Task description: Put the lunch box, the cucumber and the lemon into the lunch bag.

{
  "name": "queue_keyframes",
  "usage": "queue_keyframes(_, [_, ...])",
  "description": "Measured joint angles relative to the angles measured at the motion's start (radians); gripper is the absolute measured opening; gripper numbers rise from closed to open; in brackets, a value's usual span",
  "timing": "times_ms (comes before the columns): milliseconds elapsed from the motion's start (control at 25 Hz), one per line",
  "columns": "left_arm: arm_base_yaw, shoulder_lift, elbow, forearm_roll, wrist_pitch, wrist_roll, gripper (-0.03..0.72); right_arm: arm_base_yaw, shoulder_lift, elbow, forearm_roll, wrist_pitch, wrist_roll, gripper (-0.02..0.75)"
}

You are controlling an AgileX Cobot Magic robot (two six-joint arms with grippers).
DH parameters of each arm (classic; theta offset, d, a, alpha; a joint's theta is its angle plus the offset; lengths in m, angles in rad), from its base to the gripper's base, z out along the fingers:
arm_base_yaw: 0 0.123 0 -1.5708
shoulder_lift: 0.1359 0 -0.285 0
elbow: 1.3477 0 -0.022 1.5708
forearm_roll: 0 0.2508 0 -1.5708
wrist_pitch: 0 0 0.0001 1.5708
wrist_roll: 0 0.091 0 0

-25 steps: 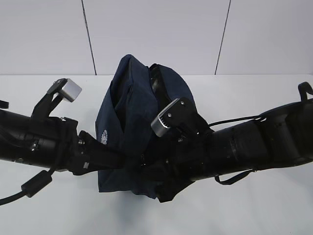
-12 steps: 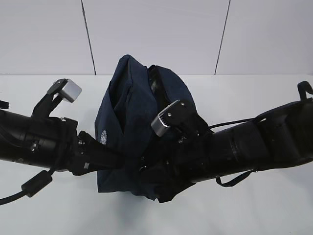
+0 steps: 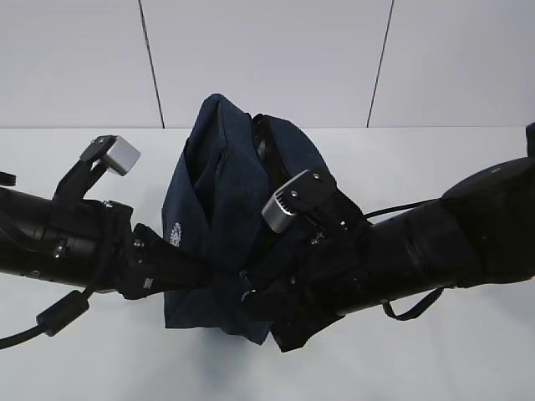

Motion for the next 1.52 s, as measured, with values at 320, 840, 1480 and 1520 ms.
queue_keyframes(320, [0.0, 0.0, 0.0, 0.017, -0.002, 0.0, -0.007, 0.0, -0.013, 0.0, -0.039, 0.033, 0.046, 0.008])
queue_keyframes(840, [0.0, 0.0, 0.0, 0.023, -0.005, 0.0, -0.007, 0.0, -0.069, 0.0, -0.067, 0.035, 0.069, 0.008])
queue_keyframes(1480, [0.0, 0.0, 0.0, 0.043, -0.009, 0.0, -0.007, 0.0, -0.15, 0.0, -0.096, -0.01, 0.096, 0.008])
queue_keyframes(1520, [0.0, 0.0, 0.0, 0.043, -0.009, 0.0, -0.007, 0.0, -0.155, 0.0, -0.098, -0.013, 0.096, 0.008])
